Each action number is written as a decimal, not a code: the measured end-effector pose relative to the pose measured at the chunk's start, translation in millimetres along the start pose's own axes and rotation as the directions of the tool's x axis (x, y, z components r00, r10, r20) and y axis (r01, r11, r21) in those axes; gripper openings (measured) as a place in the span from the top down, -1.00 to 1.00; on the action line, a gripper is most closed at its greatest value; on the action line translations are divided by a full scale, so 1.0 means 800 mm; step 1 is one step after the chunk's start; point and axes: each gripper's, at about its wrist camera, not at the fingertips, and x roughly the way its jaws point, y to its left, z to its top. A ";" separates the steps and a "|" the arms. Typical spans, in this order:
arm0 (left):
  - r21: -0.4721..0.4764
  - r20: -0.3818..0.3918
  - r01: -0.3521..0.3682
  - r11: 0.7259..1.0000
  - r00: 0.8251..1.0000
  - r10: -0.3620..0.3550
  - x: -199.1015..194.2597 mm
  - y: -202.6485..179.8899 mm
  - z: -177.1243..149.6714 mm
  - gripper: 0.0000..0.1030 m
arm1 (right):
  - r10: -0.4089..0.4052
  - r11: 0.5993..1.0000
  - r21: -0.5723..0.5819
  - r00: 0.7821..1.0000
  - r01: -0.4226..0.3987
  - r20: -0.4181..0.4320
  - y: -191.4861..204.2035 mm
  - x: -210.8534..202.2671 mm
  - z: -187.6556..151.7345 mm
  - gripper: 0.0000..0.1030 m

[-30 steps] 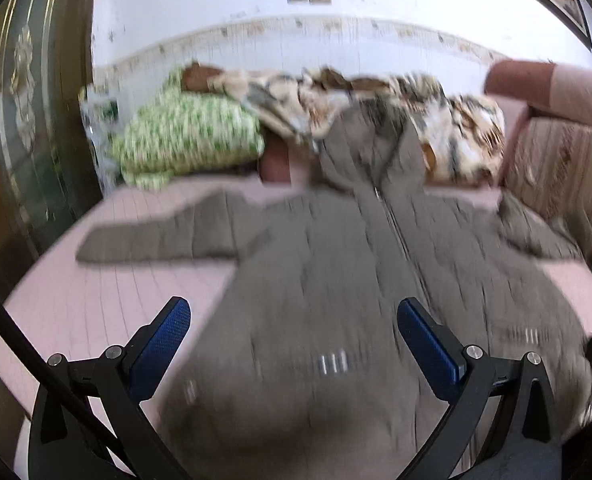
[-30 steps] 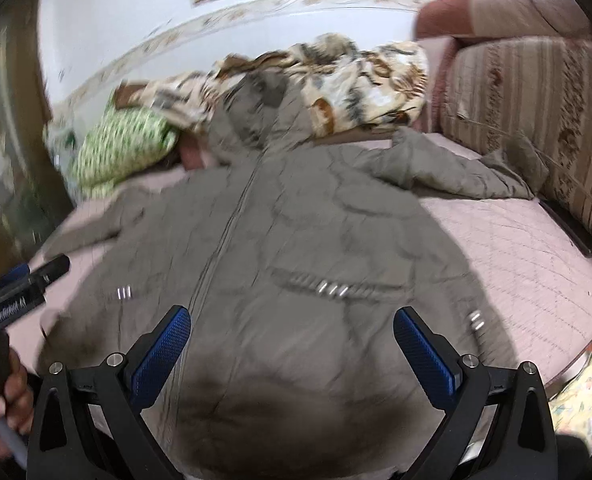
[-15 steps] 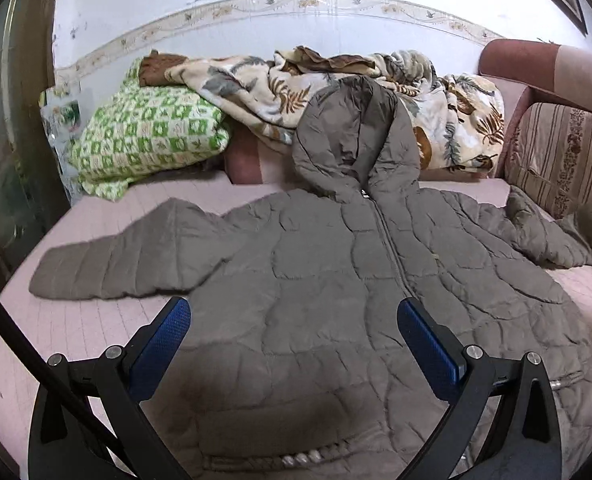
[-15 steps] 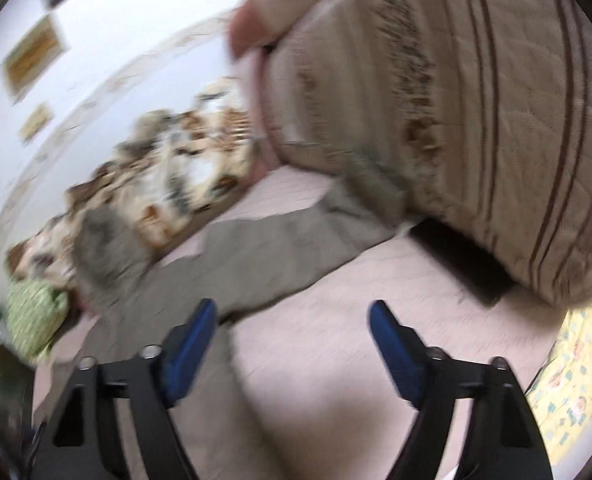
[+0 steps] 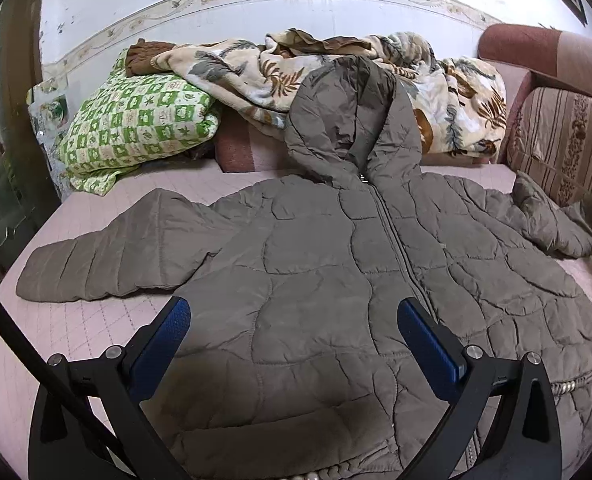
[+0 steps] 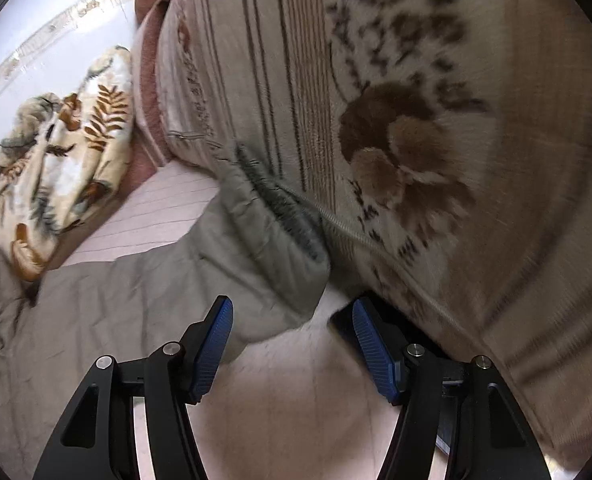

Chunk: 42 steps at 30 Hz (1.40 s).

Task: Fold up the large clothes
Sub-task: 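Grasp the sleeve cuff nearest the right tool and lift it, then carry the sleeve across the jacket chest with the right tool and release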

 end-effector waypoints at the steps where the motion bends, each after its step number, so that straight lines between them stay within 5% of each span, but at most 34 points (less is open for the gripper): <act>1: 0.006 0.000 0.001 1.000 1.000 -0.001 0.001 -0.002 -0.001 -1.00 | -0.001 1.000 0.000 1.000 0.001 -0.011 -0.001 0.011 0.004 -0.20; 6: 0.030 -0.014 -0.008 1.000 1.000 0.008 0.009 -0.009 -0.003 -1.00 | 0.016 1.000 0.016 1.000 -0.015 -0.025 -0.009 0.041 0.009 0.61; 8: 0.029 -0.013 -0.007 1.000 1.000 0.007 0.009 -0.008 -0.002 -1.00 | 0.047 0.999 0.022 0.999 -0.047 0.005 -0.010 0.031 0.010 0.67; 18: -0.002 0.022 -0.006 1.000 1.000 0.006 -0.004 0.003 -0.004 -1.00 | 0.100 0.995 -0.048 0.982 -0.093 0.158 0.019 -0.090 0.038 0.74; 28: -0.050 0.032 0.006 0.999 0.999 -0.004 -0.021 0.026 0.001 -1.00 | 0.225 0.968 -0.176 0.929 -0.179 0.293 0.129 -0.261 0.085 0.74; 42: -0.143 0.068 0.001 0.990 0.998 0.009 -0.053 0.091 0.004 -1.00 | 0.401 0.875 -0.393 0.878 -0.283 0.261 0.309 -0.379 0.032 0.74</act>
